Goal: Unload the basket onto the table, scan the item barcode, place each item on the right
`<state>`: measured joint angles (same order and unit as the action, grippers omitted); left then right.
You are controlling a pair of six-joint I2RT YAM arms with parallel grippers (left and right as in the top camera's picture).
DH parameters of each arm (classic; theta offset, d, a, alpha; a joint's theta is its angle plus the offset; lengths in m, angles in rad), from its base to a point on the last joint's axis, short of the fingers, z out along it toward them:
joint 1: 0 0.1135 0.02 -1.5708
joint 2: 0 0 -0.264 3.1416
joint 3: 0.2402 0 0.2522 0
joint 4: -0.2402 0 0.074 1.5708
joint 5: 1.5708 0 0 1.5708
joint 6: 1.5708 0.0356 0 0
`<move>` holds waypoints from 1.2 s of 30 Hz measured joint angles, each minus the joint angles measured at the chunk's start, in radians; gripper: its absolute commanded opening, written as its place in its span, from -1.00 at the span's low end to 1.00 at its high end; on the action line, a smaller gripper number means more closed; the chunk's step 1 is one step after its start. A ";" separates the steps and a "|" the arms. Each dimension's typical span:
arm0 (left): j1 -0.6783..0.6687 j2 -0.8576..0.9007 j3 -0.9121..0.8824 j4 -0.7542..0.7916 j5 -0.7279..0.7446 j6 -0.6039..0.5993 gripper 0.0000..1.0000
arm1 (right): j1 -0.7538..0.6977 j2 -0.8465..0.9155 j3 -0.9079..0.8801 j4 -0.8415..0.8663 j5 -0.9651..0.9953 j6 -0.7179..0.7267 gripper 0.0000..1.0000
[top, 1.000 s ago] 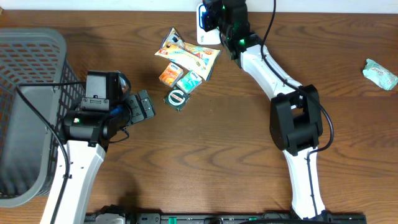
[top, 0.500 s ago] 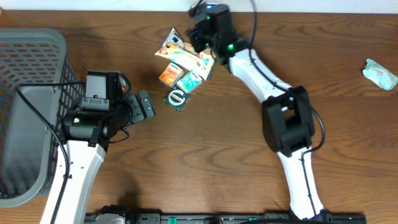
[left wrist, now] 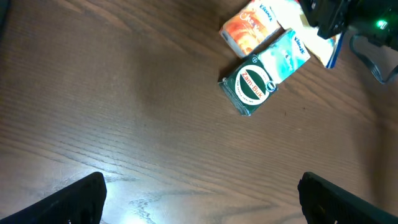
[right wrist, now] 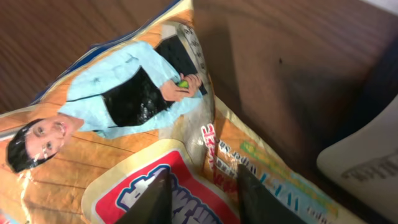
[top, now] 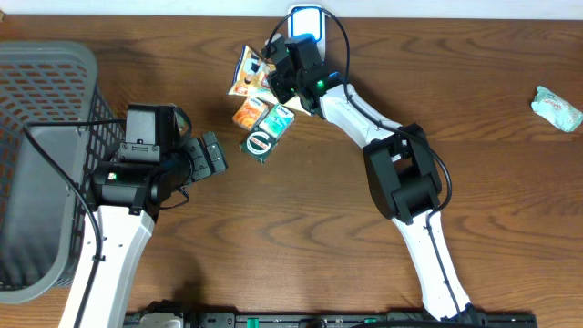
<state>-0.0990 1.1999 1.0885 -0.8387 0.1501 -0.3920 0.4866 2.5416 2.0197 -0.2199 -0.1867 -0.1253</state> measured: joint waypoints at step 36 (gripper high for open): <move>0.000 0.000 0.000 0.000 0.000 0.000 0.96 | 0.000 -0.229 -0.007 -0.790 0.026 -0.198 0.77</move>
<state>-0.0990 1.1999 1.0885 -0.8383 0.1501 -0.3920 0.4862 2.3127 2.0129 -1.0100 -0.1604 -0.3233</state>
